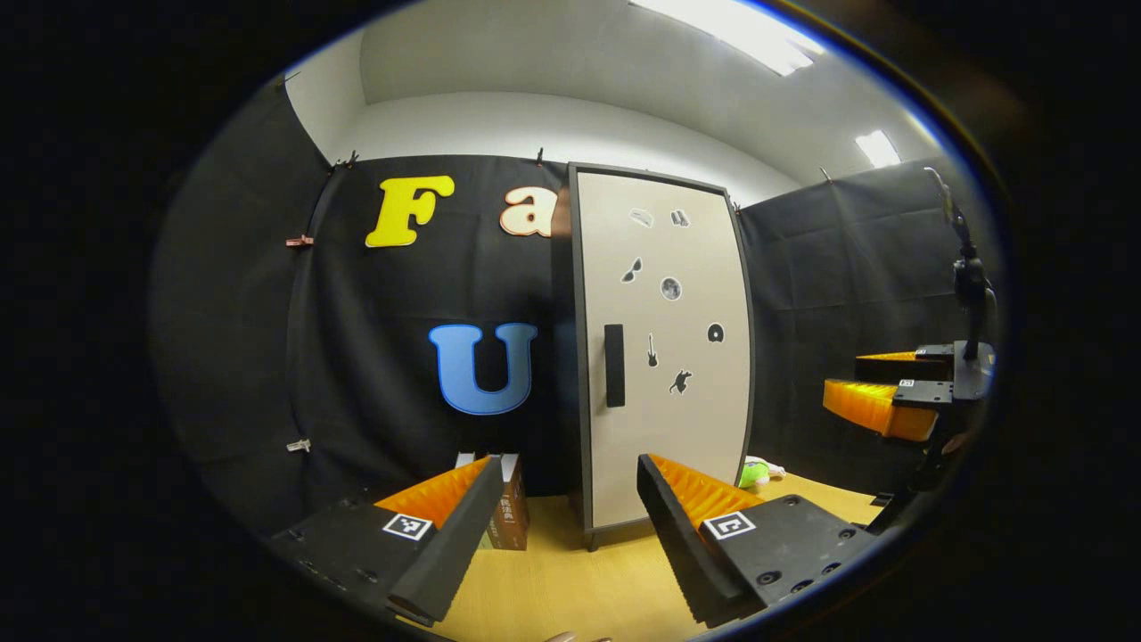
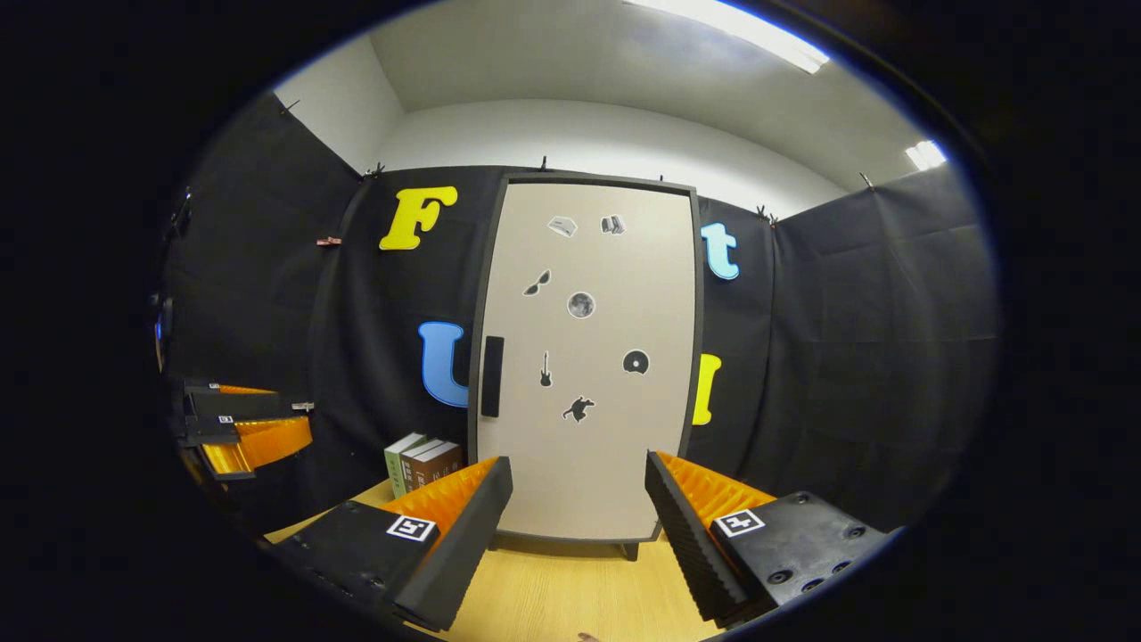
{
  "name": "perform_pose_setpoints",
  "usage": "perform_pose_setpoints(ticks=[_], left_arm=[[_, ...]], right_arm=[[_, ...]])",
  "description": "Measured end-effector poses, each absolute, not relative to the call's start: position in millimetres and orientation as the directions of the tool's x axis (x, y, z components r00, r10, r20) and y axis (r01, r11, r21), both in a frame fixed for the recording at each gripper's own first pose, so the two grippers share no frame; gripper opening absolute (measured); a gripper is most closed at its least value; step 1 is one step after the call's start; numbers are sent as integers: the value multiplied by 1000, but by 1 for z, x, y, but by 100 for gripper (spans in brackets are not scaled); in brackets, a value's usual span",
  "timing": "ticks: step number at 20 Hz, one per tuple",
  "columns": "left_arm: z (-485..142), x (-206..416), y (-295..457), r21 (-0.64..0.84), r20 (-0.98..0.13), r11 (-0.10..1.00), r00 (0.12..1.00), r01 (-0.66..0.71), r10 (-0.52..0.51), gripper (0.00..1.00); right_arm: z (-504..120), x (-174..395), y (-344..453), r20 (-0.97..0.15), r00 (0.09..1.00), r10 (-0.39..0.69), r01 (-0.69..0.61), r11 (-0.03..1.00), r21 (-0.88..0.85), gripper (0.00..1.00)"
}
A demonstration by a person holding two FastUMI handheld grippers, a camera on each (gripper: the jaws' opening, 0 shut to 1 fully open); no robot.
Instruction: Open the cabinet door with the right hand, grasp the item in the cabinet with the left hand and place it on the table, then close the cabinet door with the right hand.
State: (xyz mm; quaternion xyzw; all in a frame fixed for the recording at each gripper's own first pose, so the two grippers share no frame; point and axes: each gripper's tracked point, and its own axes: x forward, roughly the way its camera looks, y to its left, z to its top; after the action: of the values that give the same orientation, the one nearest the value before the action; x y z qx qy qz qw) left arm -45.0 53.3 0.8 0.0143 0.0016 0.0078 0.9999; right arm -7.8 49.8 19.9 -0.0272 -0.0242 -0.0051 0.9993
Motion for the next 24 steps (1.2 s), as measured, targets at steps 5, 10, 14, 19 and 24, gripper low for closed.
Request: perform_pose_setpoints(ticks=[5,10,14,19,24], left_arm=[[-11,-55,79,27,-24,999,999,-46,47,95],[-11,-54,103,43,-22,993,993,-114,115,95],[-12,-41,116,39,-25,983,983,-179,180,95],[-19,-24,133,46,-47,967,966,-252,254,95],[-22,-28,148,80,-69,951,950,-299,305,94]], right_arm=[[26,4,74,66,998,22,-17,997,-80,97],[22,43,92,67,995,69,-62,993,-99,97],[18,87,109,67,988,137,-130,987,-100,97],[10,145,136,58,978,201,-197,978,-70,97],[5,198,162,75,979,192,-188,981,-57,97]])
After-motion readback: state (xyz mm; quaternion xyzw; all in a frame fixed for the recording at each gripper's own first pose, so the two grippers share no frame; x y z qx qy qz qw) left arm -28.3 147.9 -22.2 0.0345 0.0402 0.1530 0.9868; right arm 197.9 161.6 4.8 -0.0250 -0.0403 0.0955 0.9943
